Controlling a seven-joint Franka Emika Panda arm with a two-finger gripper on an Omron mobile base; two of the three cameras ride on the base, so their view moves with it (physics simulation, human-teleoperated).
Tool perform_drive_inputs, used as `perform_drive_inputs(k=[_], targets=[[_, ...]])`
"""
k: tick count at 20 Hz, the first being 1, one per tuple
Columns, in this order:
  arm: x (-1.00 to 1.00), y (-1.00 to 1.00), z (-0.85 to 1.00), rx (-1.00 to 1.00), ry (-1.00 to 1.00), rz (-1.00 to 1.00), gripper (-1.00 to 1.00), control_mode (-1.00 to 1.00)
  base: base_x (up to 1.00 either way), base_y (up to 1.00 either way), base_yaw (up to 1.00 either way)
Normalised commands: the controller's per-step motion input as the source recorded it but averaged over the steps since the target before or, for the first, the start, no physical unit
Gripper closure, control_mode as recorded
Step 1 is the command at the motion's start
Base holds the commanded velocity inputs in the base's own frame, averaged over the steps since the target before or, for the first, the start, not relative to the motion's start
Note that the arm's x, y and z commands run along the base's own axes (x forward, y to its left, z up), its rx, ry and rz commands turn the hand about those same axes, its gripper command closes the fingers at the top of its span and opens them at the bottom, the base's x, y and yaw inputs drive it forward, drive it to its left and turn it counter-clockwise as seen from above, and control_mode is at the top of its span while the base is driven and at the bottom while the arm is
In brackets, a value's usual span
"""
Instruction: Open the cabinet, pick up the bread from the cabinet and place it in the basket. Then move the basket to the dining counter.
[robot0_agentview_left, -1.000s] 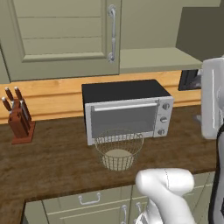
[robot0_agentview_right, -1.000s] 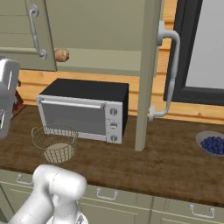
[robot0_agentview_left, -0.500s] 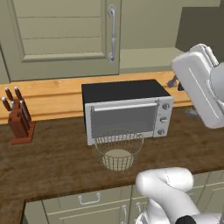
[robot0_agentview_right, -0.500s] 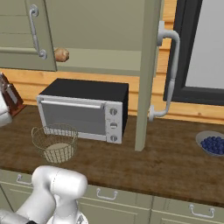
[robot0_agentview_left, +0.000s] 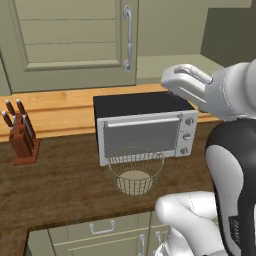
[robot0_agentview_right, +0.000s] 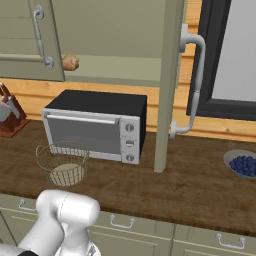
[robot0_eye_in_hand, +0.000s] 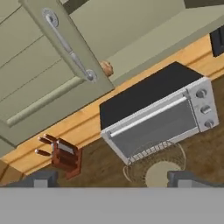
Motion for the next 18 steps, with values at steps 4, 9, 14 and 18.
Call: perform_drive_inputs(k=[4, 9, 14, 18], targets=[[0.35, 0.0, 0.69, -0.35, 0.07, 0.02, -1.0, -1.0, 0.0, 0.0, 0.0], [0.66, 0.01, 0.67, -0.35, 0.18, 0.0, -1.0, -1.0, 0.0, 0.0, 0.0], [0.65, 0.02, 0.04, -0.27, -0.14, 0.04, -1.0, -1.0, 0.0, 0.0, 0.0], [0.65, 0.19, -0.25, -0.21, -0.24, 0.1, -1.0, -1.0, 0.0, 0.0, 0.0]])
